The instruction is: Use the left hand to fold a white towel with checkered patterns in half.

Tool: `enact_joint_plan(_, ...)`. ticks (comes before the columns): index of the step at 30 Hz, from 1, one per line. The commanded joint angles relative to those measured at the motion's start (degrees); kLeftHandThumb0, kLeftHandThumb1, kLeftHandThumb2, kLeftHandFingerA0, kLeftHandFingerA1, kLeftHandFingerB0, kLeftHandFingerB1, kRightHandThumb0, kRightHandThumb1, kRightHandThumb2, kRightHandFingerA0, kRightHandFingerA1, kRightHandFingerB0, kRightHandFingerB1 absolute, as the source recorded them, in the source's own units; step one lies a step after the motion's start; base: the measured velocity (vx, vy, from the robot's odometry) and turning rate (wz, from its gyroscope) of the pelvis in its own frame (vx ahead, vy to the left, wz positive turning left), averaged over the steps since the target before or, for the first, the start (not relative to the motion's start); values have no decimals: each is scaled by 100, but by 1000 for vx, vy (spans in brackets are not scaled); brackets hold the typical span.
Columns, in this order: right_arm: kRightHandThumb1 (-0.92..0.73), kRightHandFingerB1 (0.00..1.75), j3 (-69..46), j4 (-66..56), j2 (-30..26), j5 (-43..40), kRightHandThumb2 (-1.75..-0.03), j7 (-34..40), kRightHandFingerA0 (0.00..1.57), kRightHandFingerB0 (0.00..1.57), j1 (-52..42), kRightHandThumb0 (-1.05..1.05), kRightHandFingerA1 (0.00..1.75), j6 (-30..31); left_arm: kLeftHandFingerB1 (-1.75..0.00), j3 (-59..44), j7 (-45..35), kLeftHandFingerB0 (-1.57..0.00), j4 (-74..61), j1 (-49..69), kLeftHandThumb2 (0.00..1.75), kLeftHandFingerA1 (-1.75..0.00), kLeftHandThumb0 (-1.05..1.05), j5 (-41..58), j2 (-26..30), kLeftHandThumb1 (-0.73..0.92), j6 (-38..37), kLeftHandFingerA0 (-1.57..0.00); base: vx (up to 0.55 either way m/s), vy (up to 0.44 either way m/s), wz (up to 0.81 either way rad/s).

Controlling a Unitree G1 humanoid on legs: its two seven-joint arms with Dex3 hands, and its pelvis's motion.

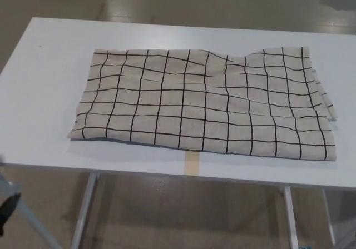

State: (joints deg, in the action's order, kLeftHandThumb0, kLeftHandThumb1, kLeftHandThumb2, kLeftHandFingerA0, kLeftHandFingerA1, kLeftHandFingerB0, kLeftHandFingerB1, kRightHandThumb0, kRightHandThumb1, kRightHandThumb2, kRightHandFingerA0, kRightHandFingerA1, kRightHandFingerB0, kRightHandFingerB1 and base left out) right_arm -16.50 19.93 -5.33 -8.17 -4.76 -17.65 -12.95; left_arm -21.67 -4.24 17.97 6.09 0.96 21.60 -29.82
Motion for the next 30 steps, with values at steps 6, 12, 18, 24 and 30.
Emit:
enact_joint_plan(6,-53,42,650,1059,-296,1075,-56,263,52,39,-133,-28,44,-1947,-22,814,285,-6,-1684,-995,72,-12,-56,-2029,437,37,-404,0,0,0,0)
enact_joint_plan(12,-53,42,631,1165,-257,896,-56,221,53,38,-109,-28,45,-2006,-23,1558,259,0,-1145,-1867,77,-14,-59,-2839,686,40,16,0,0,0,0)
enact_joint_plan(18,-54,42,649,1181,-275,965,-56,281,53,38,-161,-27,45,-2035,-24,2308,338,-4,-236,-2559,72,-14,-57,-3532,786,40,432,0,0,0,0)
enact_joint_plan(24,-54,42,648,1201,-290,939,-56,238,53,38,-174,-26,45,-2075,-24,2873,406,0,471,-3034,76,-16,-55,-3913,723,37,921,0,0,0,0)
enact_joint_plan(30,-54,43,654,1131,-238,1001,-56,367,53,41,-198,-23,46,-2104,-21,3494,524,0,1586,-3820,75,-13,-56,-4184,626,37,1462,0,0,0,0)
